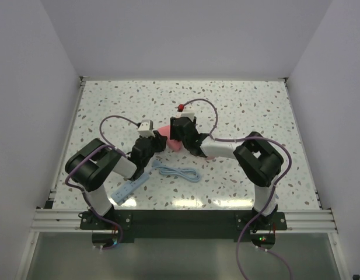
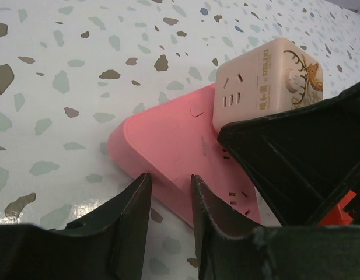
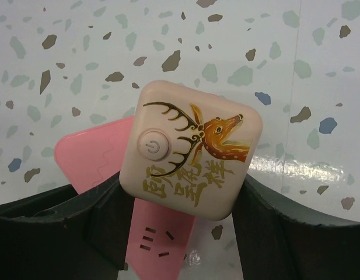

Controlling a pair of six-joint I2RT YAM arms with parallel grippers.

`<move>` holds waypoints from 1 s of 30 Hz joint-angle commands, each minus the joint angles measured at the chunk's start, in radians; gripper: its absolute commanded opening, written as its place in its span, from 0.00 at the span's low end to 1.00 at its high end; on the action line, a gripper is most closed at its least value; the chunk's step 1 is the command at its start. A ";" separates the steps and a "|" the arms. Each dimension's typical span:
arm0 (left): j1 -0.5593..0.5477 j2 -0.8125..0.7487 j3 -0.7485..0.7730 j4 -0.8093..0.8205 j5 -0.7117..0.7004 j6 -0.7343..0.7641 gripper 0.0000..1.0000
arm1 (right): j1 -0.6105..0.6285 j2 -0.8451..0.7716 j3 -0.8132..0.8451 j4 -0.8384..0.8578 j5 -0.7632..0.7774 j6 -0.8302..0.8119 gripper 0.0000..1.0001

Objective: Insert the plug

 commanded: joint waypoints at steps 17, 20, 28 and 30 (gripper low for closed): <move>0.022 0.021 0.029 -0.103 0.051 0.067 0.38 | -0.161 0.071 0.183 -0.314 -0.298 -0.146 0.00; 0.027 0.002 0.028 -0.117 0.038 0.075 0.42 | -0.175 0.084 0.214 -0.348 -0.329 -0.156 0.00; 0.066 -0.076 0.035 -0.149 0.040 0.084 0.62 | -0.207 0.123 0.261 -0.391 -0.380 -0.175 0.00; 0.097 -0.082 0.040 -0.135 0.084 0.080 0.64 | -0.215 0.132 0.269 -0.405 -0.400 -0.175 0.00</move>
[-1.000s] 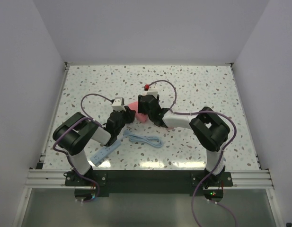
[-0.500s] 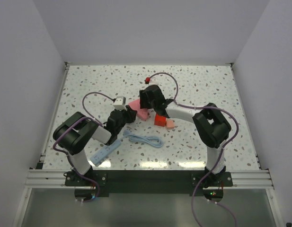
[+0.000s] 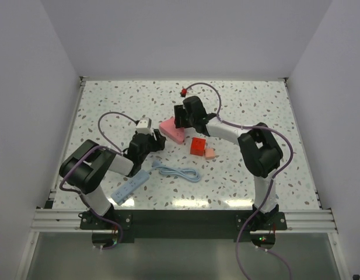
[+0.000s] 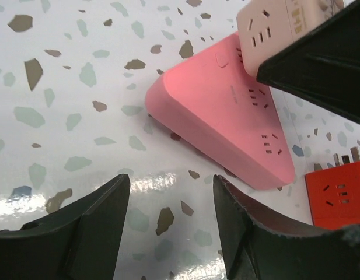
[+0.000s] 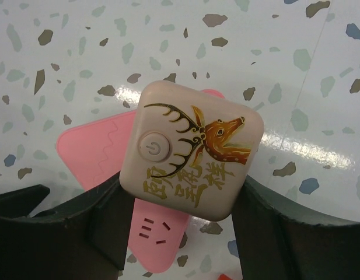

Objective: Insert the plug

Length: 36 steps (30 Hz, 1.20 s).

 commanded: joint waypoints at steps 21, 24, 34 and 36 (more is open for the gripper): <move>0.133 0.138 0.253 0.066 0.292 -0.054 0.75 | -0.066 -0.009 -0.035 -0.178 -0.166 -0.047 0.00; 0.135 0.169 0.281 0.053 0.290 -0.042 0.73 | -0.075 0.002 -0.023 -0.196 -0.155 -0.057 0.00; 0.135 0.273 0.378 -0.003 0.309 0.003 0.66 | -0.089 0.056 0.057 -0.228 -0.158 -0.084 0.00; 0.135 0.293 0.396 -0.024 0.318 0.007 0.61 | -0.090 0.057 0.063 -0.218 -0.164 -0.079 0.00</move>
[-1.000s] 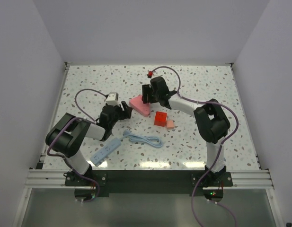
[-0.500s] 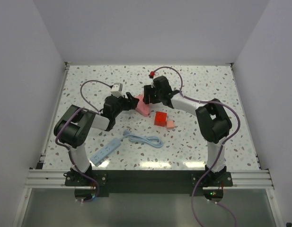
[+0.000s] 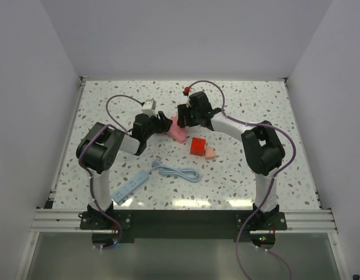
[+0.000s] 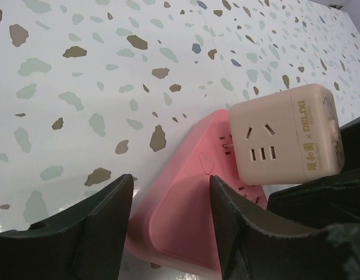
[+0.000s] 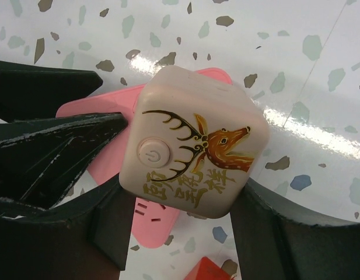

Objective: Insert the plug

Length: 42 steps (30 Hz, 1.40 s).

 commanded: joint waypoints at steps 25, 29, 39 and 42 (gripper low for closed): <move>0.000 0.061 0.032 -0.051 0.109 0.091 0.00 | -0.033 0.027 0.035 -0.015 0.044 0.015 0.78; 0.002 0.055 0.033 -0.048 0.106 0.094 0.05 | -0.033 0.009 0.014 0.010 0.044 0.014 0.80; 0.007 0.051 0.036 -0.050 0.107 0.095 0.07 | -0.036 -0.023 -0.032 0.036 0.058 0.007 0.86; 0.011 0.048 0.033 -0.050 0.109 0.095 0.07 | -0.038 -0.049 -0.063 0.060 0.050 0.012 0.87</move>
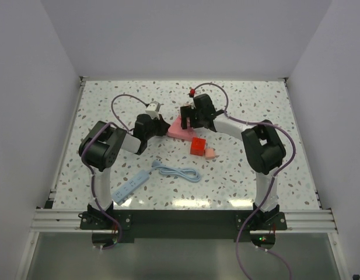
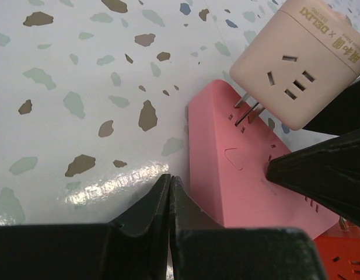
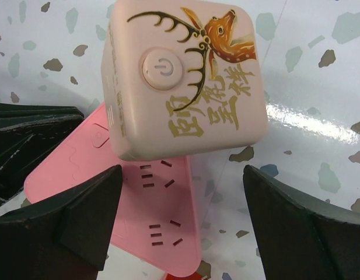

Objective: Insert the plug

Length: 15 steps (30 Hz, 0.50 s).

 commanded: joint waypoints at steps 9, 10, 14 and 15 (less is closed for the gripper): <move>0.012 -0.015 -0.008 0.000 0.011 0.030 0.07 | -0.007 -0.163 -0.106 0.081 -0.035 0.003 0.97; 0.014 -0.019 -0.009 0.000 0.008 0.030 0.07 | -0.007 -0.178 -0.125 0.081 -0.041 0.000 0.97; 0.023 -0.032 -0.011 -0.005 0.005 0.031 0.07 | -0.008 -0.267 -0.165 0.089 -0.073 -0.008 0.98; 0.026 -0.035 -0.012 -0.005 0.006 0.033 0.07 | -0.010 -0.279 -0.168 0.090 -0.084 -0.009 0.98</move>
